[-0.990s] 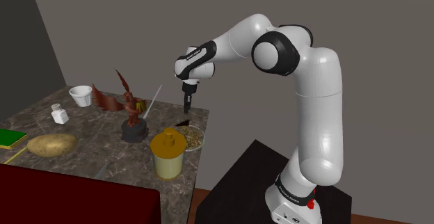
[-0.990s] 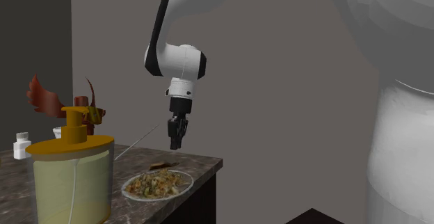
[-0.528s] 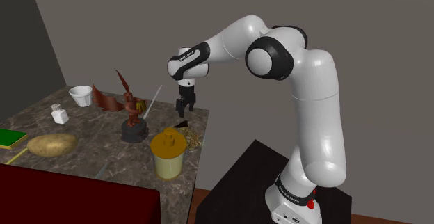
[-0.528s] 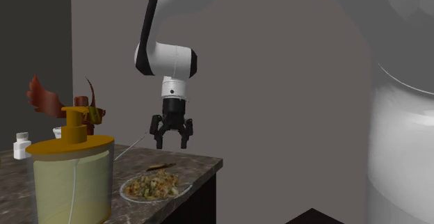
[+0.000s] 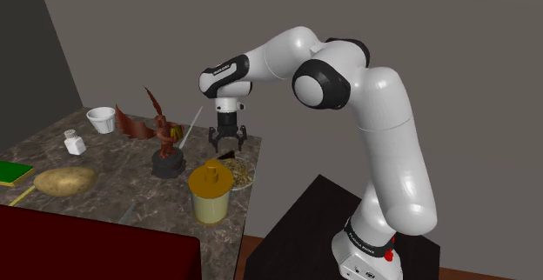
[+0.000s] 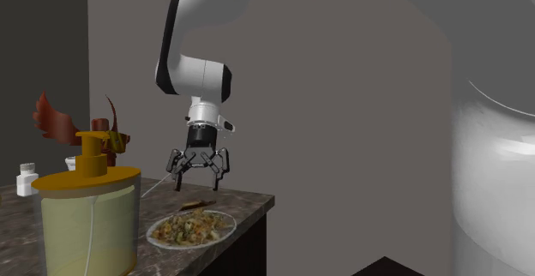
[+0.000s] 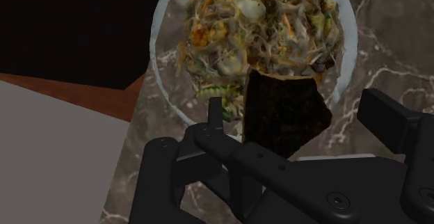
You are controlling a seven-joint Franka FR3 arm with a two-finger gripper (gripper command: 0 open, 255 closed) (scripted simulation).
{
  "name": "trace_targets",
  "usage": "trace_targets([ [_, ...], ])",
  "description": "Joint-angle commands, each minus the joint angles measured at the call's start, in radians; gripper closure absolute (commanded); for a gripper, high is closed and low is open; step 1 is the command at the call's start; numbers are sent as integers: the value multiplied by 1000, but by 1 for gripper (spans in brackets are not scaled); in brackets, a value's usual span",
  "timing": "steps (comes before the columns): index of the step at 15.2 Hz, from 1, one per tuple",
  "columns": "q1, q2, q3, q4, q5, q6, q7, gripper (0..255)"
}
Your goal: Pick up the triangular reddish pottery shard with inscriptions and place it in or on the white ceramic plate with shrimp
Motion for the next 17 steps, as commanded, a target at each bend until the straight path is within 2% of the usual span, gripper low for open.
trace_targets([
  [1, 6, 2, 2, -22, 7, 21, 7, 0],
  [3, 13, 6, 7, -50, 15, 51, 1, 0],
  [11, 13, 6, 7, -49, 15, 51, 1, 0],
  [12, 13, 6, 7, -49, 15, 51, 1, 255],
  [17, 12, 8, 7, -44, 16, 48, 2, 255],
])
